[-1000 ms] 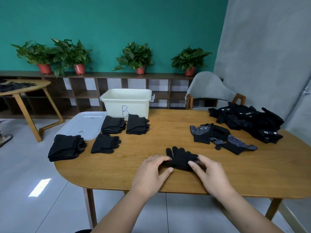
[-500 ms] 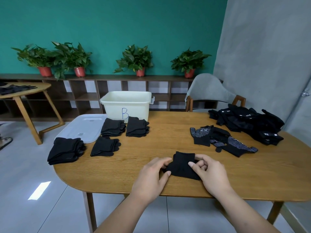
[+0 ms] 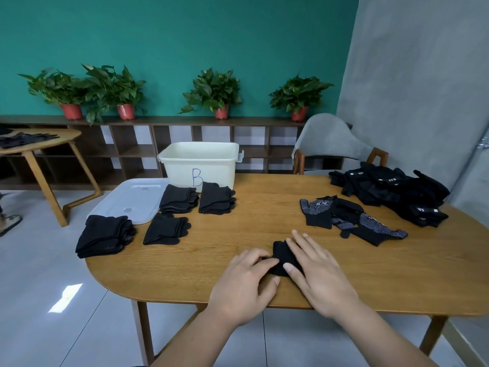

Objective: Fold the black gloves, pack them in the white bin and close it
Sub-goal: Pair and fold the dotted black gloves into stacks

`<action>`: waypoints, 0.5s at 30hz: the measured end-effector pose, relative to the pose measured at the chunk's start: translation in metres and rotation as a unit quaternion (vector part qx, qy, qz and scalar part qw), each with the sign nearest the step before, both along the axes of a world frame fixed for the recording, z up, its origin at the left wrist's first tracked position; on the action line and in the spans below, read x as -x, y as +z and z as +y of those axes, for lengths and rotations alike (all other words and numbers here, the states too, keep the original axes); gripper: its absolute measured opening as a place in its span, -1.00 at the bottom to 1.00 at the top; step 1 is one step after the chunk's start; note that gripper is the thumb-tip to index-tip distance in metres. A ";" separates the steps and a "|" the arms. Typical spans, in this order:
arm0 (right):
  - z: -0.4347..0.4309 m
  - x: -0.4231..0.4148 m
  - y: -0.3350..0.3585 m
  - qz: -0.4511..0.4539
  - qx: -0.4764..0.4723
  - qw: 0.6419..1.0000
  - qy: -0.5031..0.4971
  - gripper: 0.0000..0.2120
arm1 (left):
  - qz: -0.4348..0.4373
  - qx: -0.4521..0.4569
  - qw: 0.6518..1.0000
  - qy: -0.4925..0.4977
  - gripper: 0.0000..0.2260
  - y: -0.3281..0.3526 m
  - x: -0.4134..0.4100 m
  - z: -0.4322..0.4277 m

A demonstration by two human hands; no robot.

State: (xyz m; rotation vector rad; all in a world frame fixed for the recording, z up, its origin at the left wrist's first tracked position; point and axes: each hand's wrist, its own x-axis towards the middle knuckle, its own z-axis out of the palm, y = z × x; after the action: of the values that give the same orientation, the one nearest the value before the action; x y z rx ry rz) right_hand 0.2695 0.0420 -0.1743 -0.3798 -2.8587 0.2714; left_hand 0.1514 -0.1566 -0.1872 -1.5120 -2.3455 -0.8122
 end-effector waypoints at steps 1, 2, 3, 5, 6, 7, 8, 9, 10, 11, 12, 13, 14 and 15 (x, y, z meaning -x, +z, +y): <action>0.001 0.002 -0.001 -0.041 -0.008 0.999 0.005 -0.31 | 0.005 0.010 1.000 -0.002 -0.60 0.000 -0.001 0.000; 0.001 0.004 -0.001 -0.067 -0.006 0.998 0.002 -0.30 | 0.008 0.020 1.000 -0.003 -0.59 -0.001 -0.001 0.001; 0.001 0.005 -0.001 -0.080 -0.001 0.997 -0.001 -0.31 | 0.011 0.028 1.000 -0.004 -0.58 -0.001 -0.001 0.001; 0.000 0.007 0.000 -0.087 -0.005 0.996 -0.002 -0.32 | 0.011 0.038 0.999 -0.002 -0.56 -0.001 -0.001 0.002; 0.000 0.006 0.001 -0.084 -0.007 0.996 -0.002 -0.33 | 0.010 0.041 0.999 -0.002 -0.55 -0.001 -0.002 0.002; 0.001 0.006 0.000 -0.075 0.000 0.997 0.000 -0.34 | 0.014 0.042 0.999 -0.003 -0.55 0.000 -0.002 0.002; 0.002 0.004 -0.001 -0.054 0.016 0.998 0.002 -0.35 | 0.020 0.040 0.999 -0.007 -0.55 0.001 -0.003 0.000; 0.003 0.003 -0.001 -0.017 0.043 0.999 0.002 -0.37 | 0.027 0.036 0.999 -0.016 -0.55 0.003 -0.004 -0.001; 0.004 0.001 -0.001 0.033 0.077 0.996 -0.001 -0.40 | 0.035 0.033 0.998 -0.031 -0.57 0.004 -0.005 -0.003; 0.006 -0.002 -0.002 0.087 0.113 0.990 -0.010 -0.44 | 0.045 0.035 0.997 -0.047 -0.58 0.006 -0.006 -0.004; 0.009 -0.003 -0.002 0.131 0.145 0.980 -0.023 -0.50 | 0.054 0.044 0.996 -0.062 -0.58 0.007 -0.008 -0.005; 0.011 -0.004 -0.003 0.163 0.165 0.972 -0.035 -0.58 | 0.059 0.062 0.994 -0.072 -0.58 0.009 -0.009 -0.006; 0.013 -0.004 -0.003 0.180 0.171 0.968 -0.044 -0.63 | 0.064 0.080 0.992 -0.077 -0.56 0.009 -0.010 -0.006; 0.014 -0.004 -0.004 0.184 0.168 0.967 -0.048 -0.64 | 0.070 0.096 0.990 -0.077 -0.55 0.009 -0.010 -0.005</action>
State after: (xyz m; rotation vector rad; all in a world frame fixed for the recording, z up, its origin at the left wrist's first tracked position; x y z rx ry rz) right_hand 0.2735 0.0562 -0.1788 -0.4721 -2.4212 0.7302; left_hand 0.1612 -0.1620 -0.1782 -1.7837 -2.2816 -0.5040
